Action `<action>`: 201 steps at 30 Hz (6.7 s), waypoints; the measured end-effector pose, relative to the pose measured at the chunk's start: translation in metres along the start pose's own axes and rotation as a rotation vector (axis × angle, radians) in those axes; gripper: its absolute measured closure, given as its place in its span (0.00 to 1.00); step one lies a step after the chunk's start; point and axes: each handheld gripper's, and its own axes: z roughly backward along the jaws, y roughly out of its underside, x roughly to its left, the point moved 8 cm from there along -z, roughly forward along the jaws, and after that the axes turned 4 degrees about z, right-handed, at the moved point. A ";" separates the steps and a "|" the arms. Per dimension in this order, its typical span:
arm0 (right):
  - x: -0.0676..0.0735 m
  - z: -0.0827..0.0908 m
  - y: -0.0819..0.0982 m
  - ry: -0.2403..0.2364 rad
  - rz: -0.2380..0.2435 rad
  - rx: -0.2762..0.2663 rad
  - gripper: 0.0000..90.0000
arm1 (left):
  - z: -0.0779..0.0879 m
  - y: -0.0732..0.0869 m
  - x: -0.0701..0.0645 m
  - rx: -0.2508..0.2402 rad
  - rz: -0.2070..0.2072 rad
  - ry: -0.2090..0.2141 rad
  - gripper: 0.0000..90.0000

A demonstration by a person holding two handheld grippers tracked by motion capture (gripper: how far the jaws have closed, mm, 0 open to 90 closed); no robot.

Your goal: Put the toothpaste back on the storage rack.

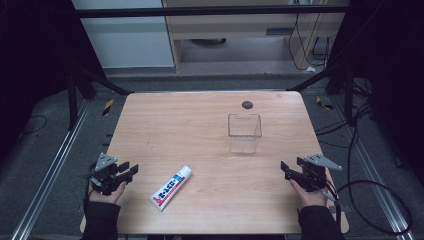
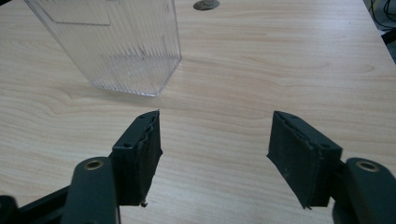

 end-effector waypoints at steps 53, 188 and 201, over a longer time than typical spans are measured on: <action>0.016 0.010 0.012 -0.027 0.056 0.016 0.42 | -0.029 0.047 -0.072 0.291 -0.193 0.210 1.00; 0.009 0.002 0.016 -0.009 0.066 0.044 0.36 | -0.059 0.023 -0.104 0.331 -0.351 0.233 1.00; 0.007 0.003 0.017 -0.004 0.067 0.043 0.36 | -0.053 0.010 -0.098 0.304 -0.319 0.199 0.88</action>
